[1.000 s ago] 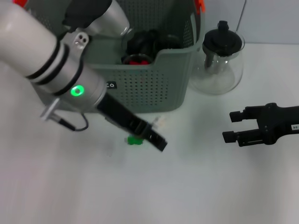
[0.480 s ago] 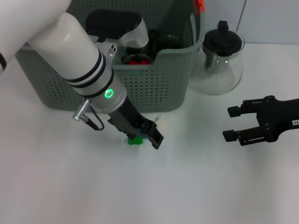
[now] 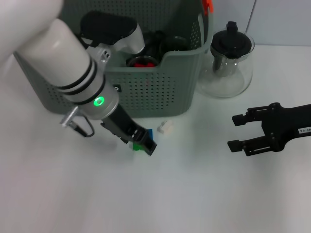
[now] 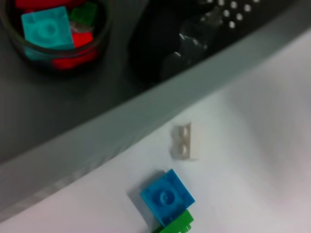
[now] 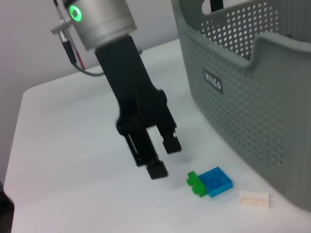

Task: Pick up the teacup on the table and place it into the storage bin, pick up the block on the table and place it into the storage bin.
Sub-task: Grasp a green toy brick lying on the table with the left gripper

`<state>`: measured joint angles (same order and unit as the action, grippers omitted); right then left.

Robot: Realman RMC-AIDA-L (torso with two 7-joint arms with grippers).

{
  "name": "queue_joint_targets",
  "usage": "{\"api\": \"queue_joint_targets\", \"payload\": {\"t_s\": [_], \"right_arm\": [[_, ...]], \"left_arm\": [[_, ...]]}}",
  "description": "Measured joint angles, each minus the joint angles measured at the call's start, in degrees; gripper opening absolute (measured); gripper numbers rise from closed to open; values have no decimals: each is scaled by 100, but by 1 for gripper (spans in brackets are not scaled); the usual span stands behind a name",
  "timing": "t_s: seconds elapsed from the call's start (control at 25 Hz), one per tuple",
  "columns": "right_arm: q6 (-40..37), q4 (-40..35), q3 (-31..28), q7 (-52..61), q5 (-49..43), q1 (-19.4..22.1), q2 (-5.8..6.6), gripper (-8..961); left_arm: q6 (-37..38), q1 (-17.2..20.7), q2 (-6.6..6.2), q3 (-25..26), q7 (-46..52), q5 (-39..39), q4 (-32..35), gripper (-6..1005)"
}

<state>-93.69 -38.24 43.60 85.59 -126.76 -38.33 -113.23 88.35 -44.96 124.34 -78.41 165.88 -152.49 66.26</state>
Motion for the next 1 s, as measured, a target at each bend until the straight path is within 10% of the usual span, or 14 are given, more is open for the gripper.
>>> {"api": "queue_joint_targets", "payload": {"t_s": [0.44, 0.68, 1.0], "right_arm": [[31, 28, -19, 152, -46, -64, -87, 837], [53, 28, -39, 195, -46, -98, -94, 837], [128, 28, -46, 253, -45, -96, -68, 837]], "left_arm": [[877, 1233, 47, 1159, -2839, 1915, 661, 707], [1365, 1315, 16, 2107, -4053, 2539, 155, 707], [1279, 1227, 5, 2046, -4441, 2368, 43, 707]]}}
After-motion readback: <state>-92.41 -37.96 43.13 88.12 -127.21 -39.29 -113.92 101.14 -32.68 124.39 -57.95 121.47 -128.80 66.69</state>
